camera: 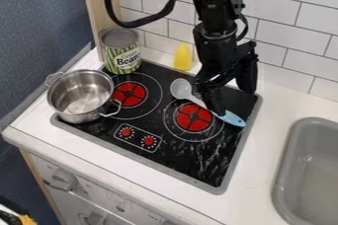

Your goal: Pick up the yellow object and place it below the right burner

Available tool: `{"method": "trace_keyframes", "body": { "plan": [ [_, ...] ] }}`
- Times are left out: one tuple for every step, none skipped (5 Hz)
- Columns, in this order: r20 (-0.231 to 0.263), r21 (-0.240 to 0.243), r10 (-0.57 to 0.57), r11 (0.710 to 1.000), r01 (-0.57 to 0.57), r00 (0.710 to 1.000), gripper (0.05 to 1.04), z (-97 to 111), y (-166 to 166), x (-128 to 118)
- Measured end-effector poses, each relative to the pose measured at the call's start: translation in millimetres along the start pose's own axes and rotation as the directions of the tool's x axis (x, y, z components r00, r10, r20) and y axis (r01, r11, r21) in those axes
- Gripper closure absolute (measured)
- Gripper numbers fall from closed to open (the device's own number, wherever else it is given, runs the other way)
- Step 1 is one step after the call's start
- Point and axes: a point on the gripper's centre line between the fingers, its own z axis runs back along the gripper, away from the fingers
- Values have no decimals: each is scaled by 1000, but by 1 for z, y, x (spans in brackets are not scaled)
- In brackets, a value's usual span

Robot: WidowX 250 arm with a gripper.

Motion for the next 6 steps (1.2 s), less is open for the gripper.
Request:
{"method": "trace_keyframes", "body": {
  "plan": [
    [5, 24, -1, 1000, 1, 1000, 83, -9, 4, 3],
    [152, 24, -99, 995, 97, 983, 83, -9, 10, 24],
    [239, 31, -206, 978, 205, 949, 83, -3, 11, 49],
    [325, 26, -280, 958, 287, 903, 83, 18, 20, 76],
    [369, 41, -422, 898, 439, 828, 83, 35, 24, 101],
    [394, 99, -570, 806, 583, 721, 83, 43, 25, 118]
  ]
}}
